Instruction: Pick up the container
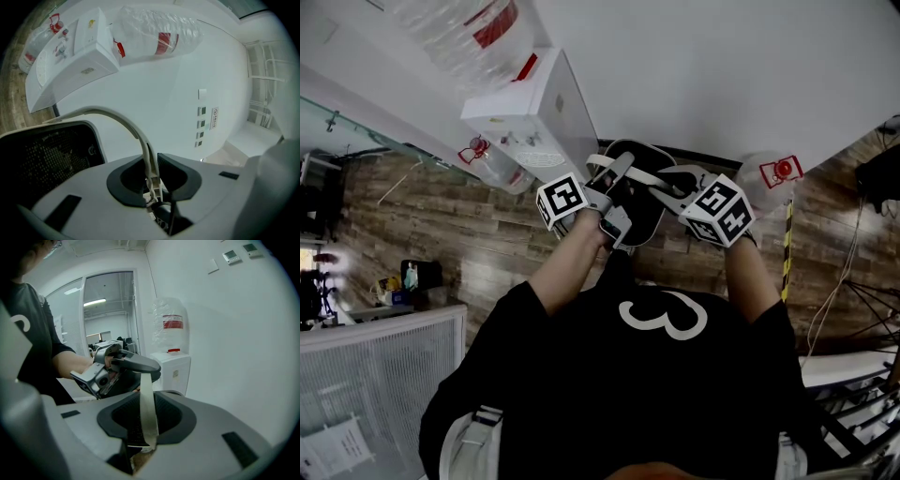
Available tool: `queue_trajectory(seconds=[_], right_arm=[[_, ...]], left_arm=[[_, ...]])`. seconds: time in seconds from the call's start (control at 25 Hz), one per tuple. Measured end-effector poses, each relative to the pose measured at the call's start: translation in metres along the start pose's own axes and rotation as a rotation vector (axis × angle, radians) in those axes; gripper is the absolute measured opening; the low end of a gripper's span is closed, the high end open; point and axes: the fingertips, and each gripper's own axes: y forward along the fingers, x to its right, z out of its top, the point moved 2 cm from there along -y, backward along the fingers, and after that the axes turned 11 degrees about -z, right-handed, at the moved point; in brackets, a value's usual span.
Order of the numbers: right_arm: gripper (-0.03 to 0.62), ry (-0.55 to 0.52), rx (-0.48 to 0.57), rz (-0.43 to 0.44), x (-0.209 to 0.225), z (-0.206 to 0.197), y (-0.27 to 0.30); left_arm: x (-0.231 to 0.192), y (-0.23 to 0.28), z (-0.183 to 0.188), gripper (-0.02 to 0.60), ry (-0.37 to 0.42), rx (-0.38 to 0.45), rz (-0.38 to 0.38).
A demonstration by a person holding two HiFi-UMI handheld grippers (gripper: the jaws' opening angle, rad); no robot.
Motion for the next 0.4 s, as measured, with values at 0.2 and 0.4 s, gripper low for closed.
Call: queue_trajectory(seconds=[0.2,0.4], right_arm=[[0.11,0.006,-0.005,-0.005,0.0005,0.0012,0.003],[0.11,0.005,-0.014,-0.008,0.0025,-0.0011,0.0054]], left_arm=[[-0.0008,0.0013,0.0034,0.077,-0.004,-0.008,-0.002],[-0.0029,0.0041,0.0034,0.077,-0.011,-0.017,-0.013]])
